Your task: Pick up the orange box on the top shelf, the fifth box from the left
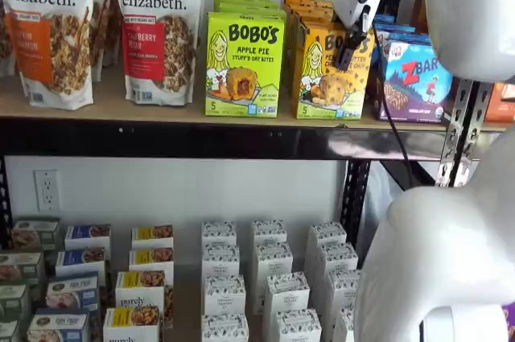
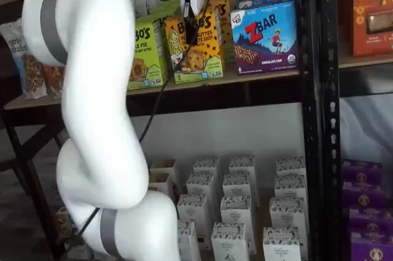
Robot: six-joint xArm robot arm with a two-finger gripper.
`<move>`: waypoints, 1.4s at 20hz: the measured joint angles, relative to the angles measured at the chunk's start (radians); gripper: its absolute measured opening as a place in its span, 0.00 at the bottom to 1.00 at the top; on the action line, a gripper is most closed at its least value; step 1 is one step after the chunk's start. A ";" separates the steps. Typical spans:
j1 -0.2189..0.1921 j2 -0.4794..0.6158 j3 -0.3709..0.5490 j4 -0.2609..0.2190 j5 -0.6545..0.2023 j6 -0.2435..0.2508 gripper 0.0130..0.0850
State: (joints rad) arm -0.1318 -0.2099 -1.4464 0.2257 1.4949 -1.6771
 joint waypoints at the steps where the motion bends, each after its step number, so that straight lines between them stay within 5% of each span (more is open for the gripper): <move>1: 0.001 0.000 0.000 -0.001 0.000 0.000 0.67; 28: 0.000 -0.005 0.009 0.007 -0.011 0.000 0.67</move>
State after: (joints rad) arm -0.1317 -0.2149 -1.4373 0.2331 1.4837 -1.6771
